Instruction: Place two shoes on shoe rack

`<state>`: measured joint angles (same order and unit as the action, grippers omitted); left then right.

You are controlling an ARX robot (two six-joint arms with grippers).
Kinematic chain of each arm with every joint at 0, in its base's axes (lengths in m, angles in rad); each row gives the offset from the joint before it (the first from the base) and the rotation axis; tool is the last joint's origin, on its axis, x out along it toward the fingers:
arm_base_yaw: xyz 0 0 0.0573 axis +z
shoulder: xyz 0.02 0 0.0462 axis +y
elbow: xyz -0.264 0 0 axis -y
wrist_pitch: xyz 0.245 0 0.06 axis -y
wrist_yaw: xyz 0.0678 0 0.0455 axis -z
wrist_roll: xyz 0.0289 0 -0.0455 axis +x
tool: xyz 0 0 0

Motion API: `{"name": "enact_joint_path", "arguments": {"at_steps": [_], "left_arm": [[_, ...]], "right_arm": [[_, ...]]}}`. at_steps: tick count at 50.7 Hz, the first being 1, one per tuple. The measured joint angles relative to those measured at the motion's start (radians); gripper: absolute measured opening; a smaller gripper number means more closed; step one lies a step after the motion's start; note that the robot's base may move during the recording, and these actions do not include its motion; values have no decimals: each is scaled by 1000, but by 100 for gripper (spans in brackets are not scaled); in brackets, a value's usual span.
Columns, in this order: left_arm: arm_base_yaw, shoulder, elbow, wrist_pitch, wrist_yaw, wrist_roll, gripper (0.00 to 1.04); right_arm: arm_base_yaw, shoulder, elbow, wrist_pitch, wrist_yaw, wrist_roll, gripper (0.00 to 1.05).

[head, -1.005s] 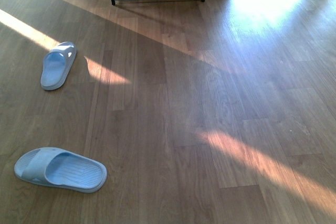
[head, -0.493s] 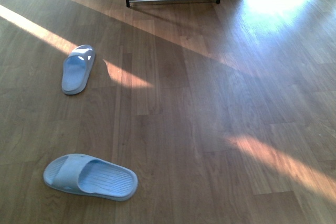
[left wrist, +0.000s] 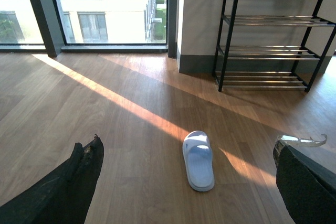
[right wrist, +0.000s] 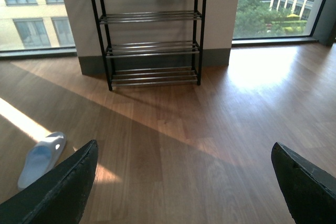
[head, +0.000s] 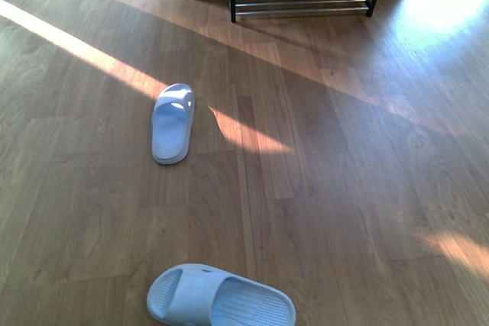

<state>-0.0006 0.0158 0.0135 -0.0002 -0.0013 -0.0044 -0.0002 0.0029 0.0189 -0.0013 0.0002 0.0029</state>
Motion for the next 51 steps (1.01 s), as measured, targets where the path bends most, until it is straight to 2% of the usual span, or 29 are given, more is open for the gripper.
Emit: {"name": "enact_joint_path", "arguments": {"at_steps": [22, 27, 28, 30, 35, 38, 46, 51], "left_arm": [[0, 0, 0, 0, 0, 0, 95], [0, 0, 0, 0, 2, 0, 95], [0, 0, 0, 0, 2, 0, 95], [0, 0, 0, 0, 1, 0, 95], [0, 0, 0, 0, 1, 0, 95], [0, 0, 0, 0, 1, 0, 95], [0, 0, 0, 0, 1, 0, 95], [0, 0, 0, 0, 1, 0, 95]], "right_arm": [[-1, 2, 0, 0, -6, -2, 96], [-67, 99, 13, 32, -305, -42, 96], [-49, 151, 21, 42, -340, -52, 96], [9, 248, 38, 69, -337, -61, 96], [211, 584, 98, 257, -236, -62, 96], [307, 802, 139, 390, -220, -83, 96], [414, 1298, 257, 605, -272, -166, 96], [448, 1567, 342, 675, -290, -262, 96]]}}
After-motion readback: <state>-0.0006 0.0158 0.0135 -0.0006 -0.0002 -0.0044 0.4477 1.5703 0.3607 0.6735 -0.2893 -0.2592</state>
